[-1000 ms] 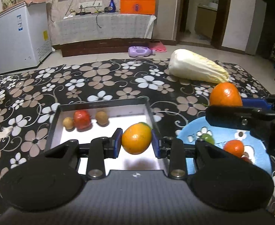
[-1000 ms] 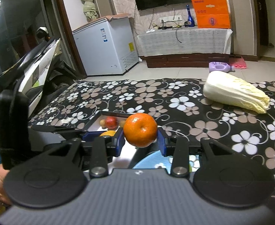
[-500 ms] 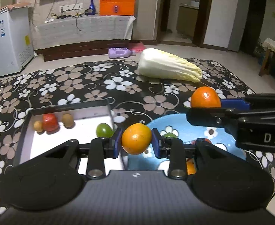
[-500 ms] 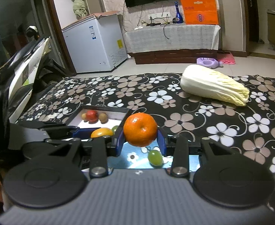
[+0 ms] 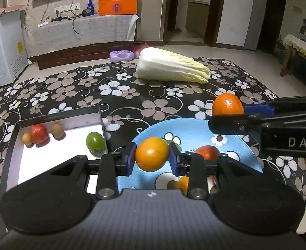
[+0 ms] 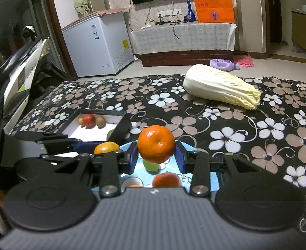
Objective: Organize fruits
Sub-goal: 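Lower the yellow-orange fruit onto the plate and open the left tool while the right tool holds the orange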
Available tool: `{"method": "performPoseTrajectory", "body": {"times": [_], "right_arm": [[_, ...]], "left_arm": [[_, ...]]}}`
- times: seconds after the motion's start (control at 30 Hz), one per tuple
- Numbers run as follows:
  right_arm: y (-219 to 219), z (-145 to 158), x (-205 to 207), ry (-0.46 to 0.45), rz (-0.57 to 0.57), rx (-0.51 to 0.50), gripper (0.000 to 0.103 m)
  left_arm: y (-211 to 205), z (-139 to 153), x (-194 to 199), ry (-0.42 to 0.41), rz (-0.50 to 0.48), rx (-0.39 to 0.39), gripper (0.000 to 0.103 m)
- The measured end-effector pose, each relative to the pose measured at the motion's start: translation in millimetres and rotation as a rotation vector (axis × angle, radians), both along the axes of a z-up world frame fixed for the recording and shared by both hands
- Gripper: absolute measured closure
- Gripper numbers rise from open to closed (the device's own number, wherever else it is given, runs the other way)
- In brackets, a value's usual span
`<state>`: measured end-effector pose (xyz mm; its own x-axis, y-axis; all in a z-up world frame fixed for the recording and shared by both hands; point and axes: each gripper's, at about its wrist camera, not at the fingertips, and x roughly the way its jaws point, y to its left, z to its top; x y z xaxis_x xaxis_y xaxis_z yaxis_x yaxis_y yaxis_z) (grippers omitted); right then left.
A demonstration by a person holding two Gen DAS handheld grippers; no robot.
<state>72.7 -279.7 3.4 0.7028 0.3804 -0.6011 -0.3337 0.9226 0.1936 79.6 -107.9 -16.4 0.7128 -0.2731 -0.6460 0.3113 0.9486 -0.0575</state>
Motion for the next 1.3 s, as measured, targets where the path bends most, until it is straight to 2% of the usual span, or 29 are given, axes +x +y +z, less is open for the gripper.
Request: {"method": "performPoseTrajectory", "body": {"times": [0.43, 0.8, 1.3], "right_arm": [[-13, -2, -4, 0.005, -0.01, -0.013, 0.062], [-15, -6, -4, 0.017, -0.008, -0.022, 0.062], [-13, -8, -3, 0.022, 0.001, -0.027, 0.062]], "left_arm": [[-4, -3, 0, 0.009, -0.013, -0.001, 0.065], [-24, -11, -7, 0.019, -0.08, 0.019, 0.065], [-27, -13, -11, 0.014, -0.117, 0.024, 0.065]]}}
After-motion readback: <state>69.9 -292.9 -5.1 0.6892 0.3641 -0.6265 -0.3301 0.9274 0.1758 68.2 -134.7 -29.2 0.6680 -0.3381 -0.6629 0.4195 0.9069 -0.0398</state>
